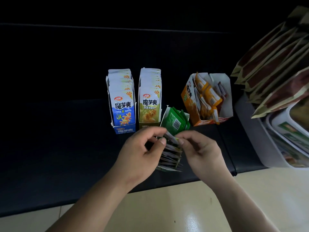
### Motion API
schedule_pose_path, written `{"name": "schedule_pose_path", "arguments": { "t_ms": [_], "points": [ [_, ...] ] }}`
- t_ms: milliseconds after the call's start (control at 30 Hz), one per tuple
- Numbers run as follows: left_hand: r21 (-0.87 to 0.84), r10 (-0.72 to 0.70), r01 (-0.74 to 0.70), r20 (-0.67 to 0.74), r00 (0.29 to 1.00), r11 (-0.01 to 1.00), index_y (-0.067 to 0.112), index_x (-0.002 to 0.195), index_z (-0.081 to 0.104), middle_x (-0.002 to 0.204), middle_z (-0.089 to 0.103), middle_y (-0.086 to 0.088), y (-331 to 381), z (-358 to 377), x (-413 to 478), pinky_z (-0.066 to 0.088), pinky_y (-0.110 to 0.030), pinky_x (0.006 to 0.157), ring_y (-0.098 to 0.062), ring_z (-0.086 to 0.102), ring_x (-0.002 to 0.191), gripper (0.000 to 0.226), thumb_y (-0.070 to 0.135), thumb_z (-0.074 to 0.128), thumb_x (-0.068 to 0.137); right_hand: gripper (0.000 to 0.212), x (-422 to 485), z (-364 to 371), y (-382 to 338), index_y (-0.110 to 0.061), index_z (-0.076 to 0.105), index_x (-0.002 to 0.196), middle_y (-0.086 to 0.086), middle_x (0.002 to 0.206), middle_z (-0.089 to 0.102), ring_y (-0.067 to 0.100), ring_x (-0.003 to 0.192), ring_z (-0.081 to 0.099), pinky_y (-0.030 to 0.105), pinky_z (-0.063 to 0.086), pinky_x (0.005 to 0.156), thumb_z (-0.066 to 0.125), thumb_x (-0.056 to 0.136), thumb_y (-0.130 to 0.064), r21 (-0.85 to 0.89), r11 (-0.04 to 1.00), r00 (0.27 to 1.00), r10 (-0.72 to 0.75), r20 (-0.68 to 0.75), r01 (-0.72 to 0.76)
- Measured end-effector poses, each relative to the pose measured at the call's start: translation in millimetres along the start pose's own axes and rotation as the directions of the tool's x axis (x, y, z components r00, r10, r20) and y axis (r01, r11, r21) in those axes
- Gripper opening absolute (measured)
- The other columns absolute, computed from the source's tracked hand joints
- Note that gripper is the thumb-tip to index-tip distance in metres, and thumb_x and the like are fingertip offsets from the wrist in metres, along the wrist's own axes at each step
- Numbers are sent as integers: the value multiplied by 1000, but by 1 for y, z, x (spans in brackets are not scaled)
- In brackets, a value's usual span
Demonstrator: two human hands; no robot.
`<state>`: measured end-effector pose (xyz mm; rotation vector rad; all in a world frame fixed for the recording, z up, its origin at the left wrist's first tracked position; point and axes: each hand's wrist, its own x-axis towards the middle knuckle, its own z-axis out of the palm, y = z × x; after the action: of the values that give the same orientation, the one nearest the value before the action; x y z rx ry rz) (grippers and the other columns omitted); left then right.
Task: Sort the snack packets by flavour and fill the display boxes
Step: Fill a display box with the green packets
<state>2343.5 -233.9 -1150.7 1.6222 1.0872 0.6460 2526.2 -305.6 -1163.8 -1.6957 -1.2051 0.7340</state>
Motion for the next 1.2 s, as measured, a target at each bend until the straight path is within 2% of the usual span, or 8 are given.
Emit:
{"name": "schedule_pose_path", "arguments": {
  "t_ms": [133, 233, 333, 433, 733, 867, 1033, 1200],
  "points": [
    [48, 78, -76, -39, 996, 996, 39, 123, 66, 110, 61, 25, -4, -2, 1, 48, -20, 73, -3, 61, 93, 31, 26, 71, 95, 22, 1, -6, 5, -22, 74, 97, -14, 90, 68, 15, 90, 64, 17, 45, 78, 67, 97, -1, -190, 965, 976, -155, 154, 183],
    [114, 16, -24, 69, 997, 993, 42, 112, 72, 104, 67, 20, -8, -2, 2, 47, -20, 76, 1, 62, 95, 18, 32, 66, 98, 18, 4, -9, 1, -20, 77, 99, -10, 91, 69, 17, 87, 66, 16, 46, 73, 71, 96, -3, -141, 977, 973, -135, 185, 162],
    [101, -17, 11, 53, 998, 995, 36, 93, 77, 91, 71, 16, -11, 0, -2, 50, -21, 75, -3, 66, 88, 13, 32, 66, 98, 8, 7, -11, -8, -19, 79, 99, -4, 87, 75, 13, 85, 71, 24, 56, 73, 74, 94, -14, 19, 1000, 1000, 5, -12, -5],
    [63, -25, 22, 43, 999, 998, 33, 93, 78, 89, 73, 17, -9, 1, -1, 52, -19, 71, -5, 68, 82, 12, 27, 69, 96, 18, 22, -10, -5, -26, 76, 107, -5, 90, 73, 12, 87, 70, 27, 58, 76, 80, 90, -28, -126, 991, 973, 10, -232, -40],
    [1, -62, 62, 27, 998, 998, 34, 94, 78, 83, 70, 21, -5, 0, -5, 41, -7, 62, 7, 58, 65, 11, 25, 72, 95, 30, 55, 8, -7, -27, 74, 107, -9, 105, 52, 12, 86, 57, 31, 51, 62, 84, 83, -42, -546, 833, 978, -27, -207, -93],
    [17, -56, 55, 22, 998, 998, 34, 95, 78, 87, 72, 20, -4, 1, -4, 43, -8, 65, 6, 60, 68, 11, 25, 72, 95, 16, 52, 11, -3, -22, 77, 93, -4, 103, 55, 7, 84, 54, 34, 54, 66, 84, 85, -33, -432, 899, 969, -38, -243, -74],
    [13, -50, 50, -27, 998, 999, 33, 105, 71, 90, 75, 14, -5, 1, -1, 56, -30, 77, -7, 70, 83, 14, 39, 59, 102, 8, 22, 0, -22, -18, 74, 89, -1, 95, 67, 7, 89, 63, 10, 47, 69, 82, 89, -22, -172, 984, 930, -110, -351, 52],
    [-263, -165, 160, 3, 986, 951, 40, 124, 68, 102, 77, 13, 16, -3, 5, 46, -4, 75, 5, 70, 98, 42, 58, 44, 95, 13, 3, 2, -34, -15, 73, 81, -16, 85, 77, 1, 81, 73, 12, 55, 73, 84, 81, -9, 78, 995, 983, -53, -173, 67]
  ]
}}
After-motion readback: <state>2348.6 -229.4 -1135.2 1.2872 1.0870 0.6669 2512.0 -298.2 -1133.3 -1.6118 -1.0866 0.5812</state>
